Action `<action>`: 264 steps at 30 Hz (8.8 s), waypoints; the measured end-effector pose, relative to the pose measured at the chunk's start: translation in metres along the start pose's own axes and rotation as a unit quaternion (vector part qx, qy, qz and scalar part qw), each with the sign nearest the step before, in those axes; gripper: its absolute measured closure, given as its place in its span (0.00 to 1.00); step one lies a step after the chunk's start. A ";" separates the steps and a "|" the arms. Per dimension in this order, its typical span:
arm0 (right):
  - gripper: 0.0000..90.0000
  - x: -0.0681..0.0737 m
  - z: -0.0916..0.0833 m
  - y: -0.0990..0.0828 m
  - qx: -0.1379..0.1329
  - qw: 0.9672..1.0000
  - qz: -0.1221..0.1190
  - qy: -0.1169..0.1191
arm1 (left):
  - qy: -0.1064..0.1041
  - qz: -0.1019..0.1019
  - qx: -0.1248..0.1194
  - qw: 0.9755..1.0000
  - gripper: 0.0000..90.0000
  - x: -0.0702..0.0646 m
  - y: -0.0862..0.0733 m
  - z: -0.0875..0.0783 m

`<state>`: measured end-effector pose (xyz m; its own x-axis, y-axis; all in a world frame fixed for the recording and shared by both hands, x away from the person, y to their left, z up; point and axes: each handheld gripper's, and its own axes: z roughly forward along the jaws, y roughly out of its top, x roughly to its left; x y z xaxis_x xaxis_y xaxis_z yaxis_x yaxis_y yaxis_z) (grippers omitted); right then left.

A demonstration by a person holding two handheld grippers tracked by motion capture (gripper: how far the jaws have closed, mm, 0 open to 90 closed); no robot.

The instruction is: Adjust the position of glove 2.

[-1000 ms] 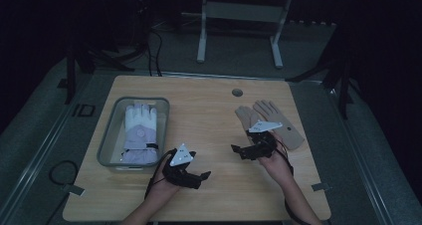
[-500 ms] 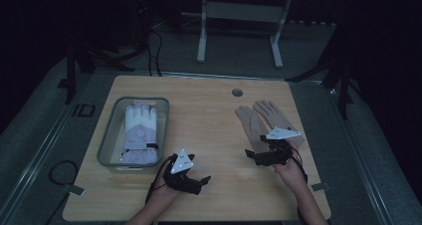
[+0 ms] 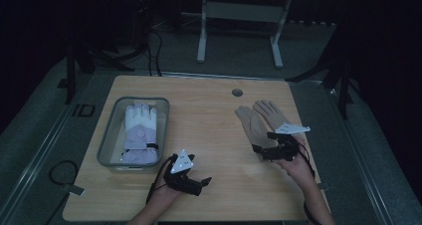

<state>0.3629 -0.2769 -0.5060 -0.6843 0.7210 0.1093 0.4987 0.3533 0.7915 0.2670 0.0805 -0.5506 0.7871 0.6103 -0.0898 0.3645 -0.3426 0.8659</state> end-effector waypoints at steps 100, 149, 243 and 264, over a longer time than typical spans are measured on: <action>0.61 0.091 0.120 0.027 0.030 0.978 0.151 -0.144 | -0.007 0.006 -0.007 1.000 0.02 0.003 -0.006 -0.004; 0.49 -0.082 0.022 0.030 0.074 0.976 0.088 -0.187 | -0.023 0.003 -0.013 1.000 0.02 0.002 -0.009 -0.005; 0.44 -0.025 -0.003 -0.016 0.065 0.964 0.199 -0.165 | -0.033 0.010 -0.016 0.999 0.02 0.000 -0.006 -0.005; 0.12 -0.042 -0.028 -0.014 0.063 0.992 0.065 -0.088 | -0.036 0.006 -0.017 0.999 0.02 0.001 -0.006 -0.005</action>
<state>0.3699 -0.3284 -0.5045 -0.5112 0.8548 0.0894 0.6471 0.3143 0.6946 0.2631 0.0871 -0.5532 0.8257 0.5528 -0.1124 0.3379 -0.3250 0.8833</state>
